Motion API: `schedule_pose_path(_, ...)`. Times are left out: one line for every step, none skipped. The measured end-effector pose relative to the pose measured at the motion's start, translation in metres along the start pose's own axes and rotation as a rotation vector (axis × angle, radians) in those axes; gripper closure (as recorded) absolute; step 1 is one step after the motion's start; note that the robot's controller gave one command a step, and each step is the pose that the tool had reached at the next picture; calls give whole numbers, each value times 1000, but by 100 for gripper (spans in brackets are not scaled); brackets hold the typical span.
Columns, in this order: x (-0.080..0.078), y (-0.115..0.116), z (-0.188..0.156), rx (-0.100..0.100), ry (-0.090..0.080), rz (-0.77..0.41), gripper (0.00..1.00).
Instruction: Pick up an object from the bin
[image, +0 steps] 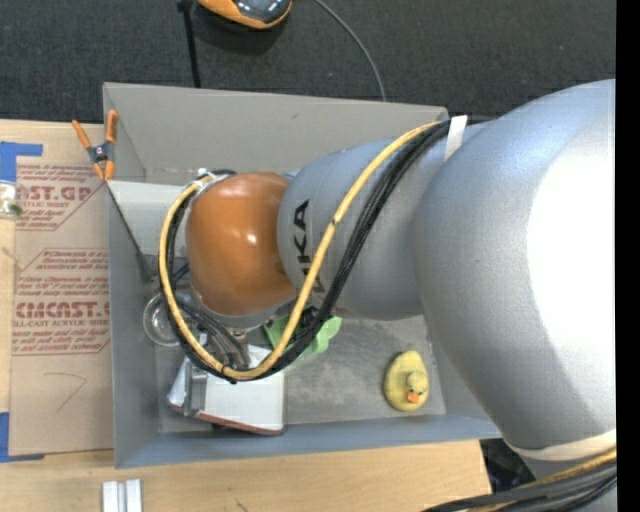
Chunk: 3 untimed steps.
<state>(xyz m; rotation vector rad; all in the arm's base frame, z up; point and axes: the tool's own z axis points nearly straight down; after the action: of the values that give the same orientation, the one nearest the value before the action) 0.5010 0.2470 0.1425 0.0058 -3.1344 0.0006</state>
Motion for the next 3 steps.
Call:
schedule_pose_path(-2,-1,-5,-2,-7,3,0)
schedule_pose_path(4,-29,13,-4,-7,75,0)
schedule_pose_path(-1,-37,55,-4,-11,237,0)
